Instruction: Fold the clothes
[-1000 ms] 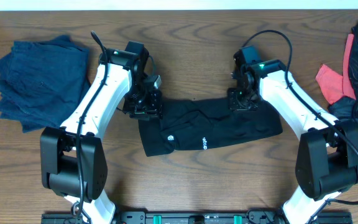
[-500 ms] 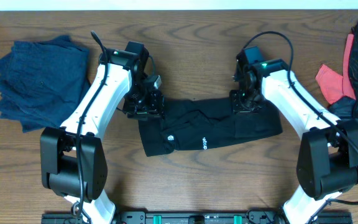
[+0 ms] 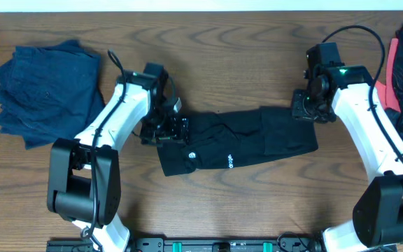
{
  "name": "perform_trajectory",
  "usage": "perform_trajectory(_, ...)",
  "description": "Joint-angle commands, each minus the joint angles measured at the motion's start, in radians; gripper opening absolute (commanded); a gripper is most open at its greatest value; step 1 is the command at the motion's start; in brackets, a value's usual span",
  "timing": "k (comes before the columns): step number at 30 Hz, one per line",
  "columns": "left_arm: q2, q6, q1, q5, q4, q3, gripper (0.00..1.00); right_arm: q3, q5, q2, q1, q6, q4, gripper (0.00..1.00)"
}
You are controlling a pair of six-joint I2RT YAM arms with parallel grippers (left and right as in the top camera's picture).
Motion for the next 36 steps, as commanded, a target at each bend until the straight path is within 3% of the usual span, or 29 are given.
perform_trajectory(1,-0.011,-0.006,0.001,0.006,0.059,-0.068,0.82,0.002,0.014,-0.004,-0.008,0.014,-0.007,0.35)
perform_trajectory(10,-0.01,-0.014,-0.022,0.136,0.348,-0.247,0.84,0.002,0.013,-0.004,-0.007,0.015,-0.014,0.35)
perform_trajectory(15,-0.006,-0.026,-0.062,0.14,0.425,-0.294,0.82,0.002,0.013,-0.004,-0.007,0.015,-0.016,0.34)
perform_trajectory(16,-0.006,-0.029,-0.067,0.14,0.433,-0.298,0.77,0.002,0.013,-0.004,-0.007,0.015,-0.017,0.34)
perform_trajectory(21,-0.006,-0.033,-0.068,0.136,0.439,-0.298,0.28,0.002,0.013,-0.004,-0.007,0.015,-0.025,0.34)
perform_trajectory(24,-0.006,-0.038,-0.05,0.116,0.414,-0.287,0.12,0.002,0.014,-0.004,-0.008,0.011,-0.031,0.34)
perform_trajectory(27,-0.013,-0.039,-0.007,0.068,0.34,-0.242,0.06,0.002,0.018,-0.004,-0.008,0.011,-0.032,0.34)
perform_trajectory(36,-0.03,-0.039,0.205,-0.114,0.072,0.026,0.06,0.002,0.026,-0.004,-0.01,0.006,-0.034,0.34)
